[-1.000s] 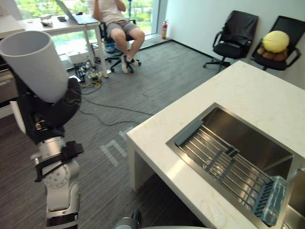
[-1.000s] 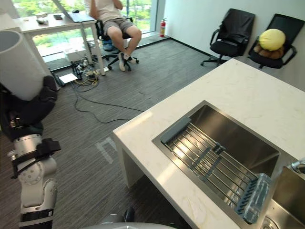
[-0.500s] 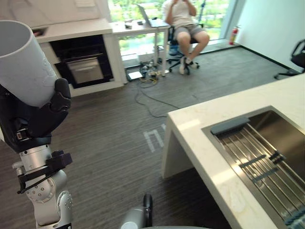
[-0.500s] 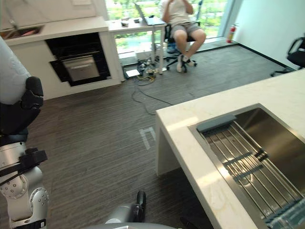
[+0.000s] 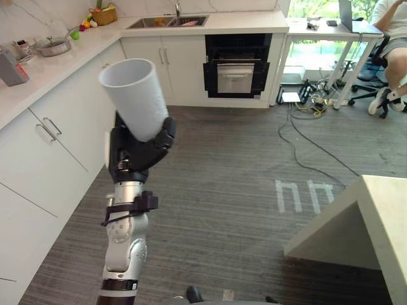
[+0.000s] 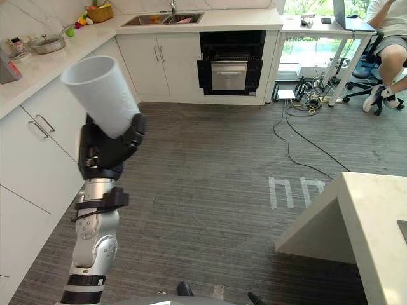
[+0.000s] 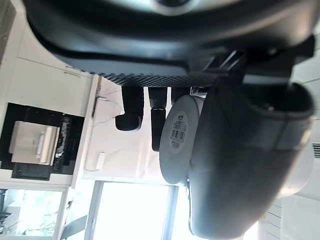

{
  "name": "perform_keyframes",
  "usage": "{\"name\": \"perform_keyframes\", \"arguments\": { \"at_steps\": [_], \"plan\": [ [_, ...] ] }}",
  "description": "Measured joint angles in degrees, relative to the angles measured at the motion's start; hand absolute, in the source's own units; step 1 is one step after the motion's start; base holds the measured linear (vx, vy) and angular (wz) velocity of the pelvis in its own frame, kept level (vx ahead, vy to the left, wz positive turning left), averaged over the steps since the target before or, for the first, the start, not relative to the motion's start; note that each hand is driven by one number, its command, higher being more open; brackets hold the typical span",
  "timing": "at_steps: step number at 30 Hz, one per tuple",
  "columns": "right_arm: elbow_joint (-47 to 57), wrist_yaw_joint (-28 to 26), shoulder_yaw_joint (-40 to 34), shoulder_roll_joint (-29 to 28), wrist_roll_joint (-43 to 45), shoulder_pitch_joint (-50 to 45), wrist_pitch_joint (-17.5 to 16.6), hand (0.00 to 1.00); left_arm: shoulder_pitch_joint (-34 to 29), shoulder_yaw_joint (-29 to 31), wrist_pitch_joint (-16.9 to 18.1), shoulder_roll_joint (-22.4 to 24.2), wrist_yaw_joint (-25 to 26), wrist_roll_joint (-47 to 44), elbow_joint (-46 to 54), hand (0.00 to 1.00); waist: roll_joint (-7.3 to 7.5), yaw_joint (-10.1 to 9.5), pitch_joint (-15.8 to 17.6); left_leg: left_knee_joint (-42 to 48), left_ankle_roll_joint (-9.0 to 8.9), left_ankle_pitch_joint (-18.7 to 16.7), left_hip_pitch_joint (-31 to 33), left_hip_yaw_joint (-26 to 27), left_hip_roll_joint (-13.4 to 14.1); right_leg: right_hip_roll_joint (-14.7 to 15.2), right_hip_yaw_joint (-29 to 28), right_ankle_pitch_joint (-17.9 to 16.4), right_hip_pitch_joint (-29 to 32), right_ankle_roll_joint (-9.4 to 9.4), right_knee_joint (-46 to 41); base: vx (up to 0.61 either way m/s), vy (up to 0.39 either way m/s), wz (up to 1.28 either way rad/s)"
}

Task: Walk over to the sink, pick up the cup, carry it to the dishwasher, place the cup inside the dishwasher, then close the dishwasher door

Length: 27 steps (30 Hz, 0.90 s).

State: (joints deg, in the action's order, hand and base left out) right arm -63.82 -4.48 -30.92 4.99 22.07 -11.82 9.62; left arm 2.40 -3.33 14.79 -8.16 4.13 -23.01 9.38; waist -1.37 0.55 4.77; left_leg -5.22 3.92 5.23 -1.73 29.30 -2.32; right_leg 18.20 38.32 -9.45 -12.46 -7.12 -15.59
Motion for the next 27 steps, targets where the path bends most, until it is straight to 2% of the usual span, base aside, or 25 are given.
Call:
{"name": "perform_keyframes", "arguments": {
  "at_steps": [1, 2, 3, 4, 7, 8, 9, 10, 11, 12, 14, 15, 16, 20, 26, 27],
  "plan": [
    [0.3, -0.1, 0.2, 0.0, -0.6, -0.2, -0.4, 1.0, 1.0, -1.1, -0.9, 0.0, 0.2, 0.0, -1.5, 0.0, -0.16, 0.53, -0.1, 0.0, 0.45, -0.3, 0.2, -1.9, -0.6, 0.7, -2.6, 0.0, 0.9, 1.89, -3.1, 0.04, 0.037, 0.76],
    [0.9, -0.1, 0.4, 0.0, -0.4, -0.4, -1.1, 1.0, 1.6, -2.4, -1.5, 0.0, 0.2, -0.1, -2.6, 0.0, -0.37, 0.99, -0.2, 0.3, 0.68, -0.4, 0.4, -4.4, -1.0, 1.0, -7.7, 0.4, 3.1, 4.95, -8.1, 0.09, 0.045, 1.1],
    [1.8, -0.1, 1.5, 0.0, -0.1, -0.7, -1.6, 1.0, 1.9, -3.2, -2.2, 0.1, -0.3, -0.1, -3.3, 0.0, -0.42, 1.46, -0.1, 0.4, 0.77, -0.4, 0.5, -6.9, -1.2, 0.8, -12.6, 1.7, 5.2, 7.02, -13.0, 0.11, 0.037, 1.37],
    [2.5, 0.0, 3.1, 0.1, 0.5, -0.6, -2.1, 1.0, 2.1, -4.2, -2.5, 0.0, -0.8, 0.0, -4.4, 0.0, -0.44, 1.97, 0.3, 0.5, 1.07, -0.6, 0.2, -10.6, -1.2, -0.6, -19.7, 1.2, 8.2, 7.68, -19.3, 0.11, 0.029, 1.27],
    [3.0, 0.1, 5.3, -0.2, 2.2, -0.3, -2.4, 1.0, 2.7, -5.2, -2.7, -0.2, -1.6, -0.1, -8.0, 0.0, -0.47, 2.41, 1.3, 1.8, 1.35, -1.0, 0.0, -18.0, -1.1, -7.9, -31.6, -5.1, 12.2, 4.75, -21.1, 0.08, -0.05, 1.35],
    [3.0, 0.0, 5.4, -0.5, 3.3, 0.0, -2.3, 1.0, 2.7, -5.1, -3.3, -0.6, -2.0, -0.2, -8.1, 0.0, -0.08, 2.1, 1.8, 1.9, 1.32, -1.0, -0.5, -19.2, -1.5, -9.5, -33.6, -4.7, 13.6, 4.06, -19.6, 0.08, -0.102, 1.41],
    [2.9, -0.1, 5.5, -1.1, 3.8, 0.1, -2.2, 1.0, 2.6, -5.1, -4.0, -1.4, -2.5, -0.2, -7.9, 0.0, 1.41, 1.72, 2.0, 1.4, 0.86, -1.0, -1.3, -20.1, -3.0, -9.3, -34.4, 1.1, 14.9, 3.92, -13.8, 0.09, -0.094, 1.01],
    [2.6, -0.2, 6.0, -1.7, 3.8, 0.3, -2.1, 1.0, 2.1, -4.6, -4.1, -1.3, -2.6, -0.1, -7.7, 0.0, 2.75, 1.71, 2.2, 1.4, 1.05, -0.8, -1.9, -20.1, -3.7, -7.8, -34.2, 0.8, 14.9, 4.05, -12.6, 0.15, -0.112, 0.84],
    [3.1, -1.0, 7.3, -1.3, 3.8, 0.3, -2.2, 1.0, 1.5, -4.0, -4.8, -0.3, -2.6, 0.0, -7.1, 0.0, 1.51, 1.56, 1.7, 5.3, 1.6, -2.4, -0.1, -17.5, -2.8, -8.0, -33.6, -0.7, 12.3, 2.97, -9.8, 0.12, -0.112, 0.0],
    [4.0, -2.1, 8.7, -1.4, 4.2, 0.4, -1.8, 1.0, 0.3, -3.2, -4.8, 0.1, -2.6, 0.0, -6.3, 0.0, 1.83, -0.19, 1.3, 4.5, 2.06, -2.9, -0.9, -15.3, -2.5, -8.1, -33.7, -1.3, 10.8, 2.2, -6.5, 0.08, -0.104, -0.3],
    [4.9, -2.6, 11.1, -1.2, 5.1, 0.5, -2.0, 1.0, -0.2, -3.2, -4.8, 0.0, -2.7, -0.1, -5.4, 0.0, 2.22, -0.26, 0.4, 4.3, 2.15, -3.3, 0.0, -14.0, -2.2, -8.5, -33.3, -1.1, 9.6, 2.51, -0.7, 0.02, -0.086, -0.6],
    [4.6, -2.5, 11.6, -1.1, 5.6, 0.8, -1.6, 1.0, -0.1, -3.4, -4.9, -0.3, -3.4, -0.1, -5.3, 0.0, 2.78, 0.12, 0.1, 3.6, 1.71, -3.0, 0.2, -13.3, -2.3, -8.6, -33.0, -0.9, 8.4, 2.5, 3.3, 0.03, -0.09, -0.39],
    [4.4, -2.5, 11.7, -1.1, 6.0, 0.7, -1.5, 1.0, -0.2, -3.6, -5.1, -0.3, -3.8, -0.1, -5.3, 0.0, 2.74, 0.38, 0.1, 3.2, 1.41, -2.7, -0.1, -13.0, -2.2, -8.8, -33.0, -0.4, 8.0, 1.86, 4.7, 0.04, -0.101, -0.25],
    [2.4, -5.0, 10.8, -0.7, 9.5, -0.5, -1.9, 1.0, -0.5, -6.4, -5.7, -0.3, -6.7, -0.1, -6.1, 0.0, 2.7, 2.05, -0.1, 0.2, 0.18, -1.1, -2.1, -12.9, -1.5, -10.0, -33.0, -0.1, 7.0, 1.99, 6.1, 0.07, -0.126, -0.08],
    [1.8, -4.3, 11.3, -0.8, 12.5, -0.2, -1.7, 1.0, -0.6, -7.8, -5.7, -1.3, -8.3, -0.8, -6.7, 0.0, 2.54, 2.26, -0.2, 0.2, -1.0, -0.3, -3.1, -13.7, -0.4, -11.2, -31.9, 0.0, 4.6, 2.59, 8.4, 0.06, -0.108, 0.03],
    [0.4, -6.7, 17.8, 1.0, 14.9, 0.6, -5.3, 1.0, -1.4, -7.8, -5.7, -2.6, -6.8, -1.8, -8.2, 0.0, 0.81, 4.54, 0.9, -0.1, -3.22, -0.8, -5.1, -12.0, 1.6, -13.2, -32.9, 1.4, 1.5, 4.23, 12.4, 0.0, 0.0, 0.0]
  ]
}}
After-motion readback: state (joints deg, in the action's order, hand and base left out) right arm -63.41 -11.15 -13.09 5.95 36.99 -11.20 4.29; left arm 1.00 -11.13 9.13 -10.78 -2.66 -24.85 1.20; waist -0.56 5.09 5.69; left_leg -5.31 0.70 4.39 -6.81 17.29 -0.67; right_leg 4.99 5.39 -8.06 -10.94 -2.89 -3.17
